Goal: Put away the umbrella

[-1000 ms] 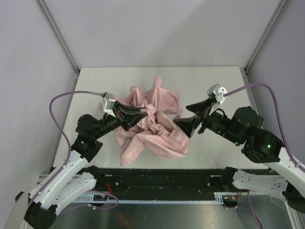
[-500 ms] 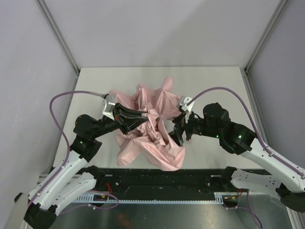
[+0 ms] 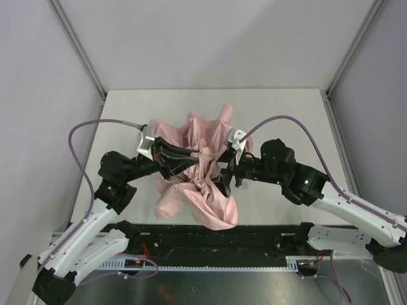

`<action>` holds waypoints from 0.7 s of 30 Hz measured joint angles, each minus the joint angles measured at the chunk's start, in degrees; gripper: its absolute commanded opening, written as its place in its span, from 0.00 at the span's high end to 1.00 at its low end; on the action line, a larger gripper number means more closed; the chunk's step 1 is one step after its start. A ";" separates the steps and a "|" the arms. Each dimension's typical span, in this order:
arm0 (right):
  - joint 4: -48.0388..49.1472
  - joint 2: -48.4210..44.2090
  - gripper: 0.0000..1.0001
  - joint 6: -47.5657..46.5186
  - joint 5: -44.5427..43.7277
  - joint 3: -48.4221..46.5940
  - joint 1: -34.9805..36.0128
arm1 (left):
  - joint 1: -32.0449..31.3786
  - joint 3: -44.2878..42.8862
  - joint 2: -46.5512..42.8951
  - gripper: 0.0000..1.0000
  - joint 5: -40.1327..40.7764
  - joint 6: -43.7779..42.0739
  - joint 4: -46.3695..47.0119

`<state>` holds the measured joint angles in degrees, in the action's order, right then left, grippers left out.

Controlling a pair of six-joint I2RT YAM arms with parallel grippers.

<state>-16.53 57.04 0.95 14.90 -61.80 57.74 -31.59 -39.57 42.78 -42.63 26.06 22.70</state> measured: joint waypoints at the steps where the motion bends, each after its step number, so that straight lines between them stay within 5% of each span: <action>1: 0.96 0.50 0.01 0.33 -1.07 0.02 0.44 | 0.00 0.00 0.11 1.00 -0.28 0.42 0.35; 13: 7.30 5.31 0.01 2.27 -9.86 0.13 2.21 | -0.39 -0.31 2.34 1.00 -2.89 3.04 4.39; 21: 15.96 6.56 0.01 2.29 -5.29 3.43 1.86 | -3.06 -0.33 5.18 1.00 -2.49 4.00 9.01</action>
<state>-0.58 63.59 3.25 9.61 -58.37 59.59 -34.65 -39.90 47.97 -45.12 30.06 31.70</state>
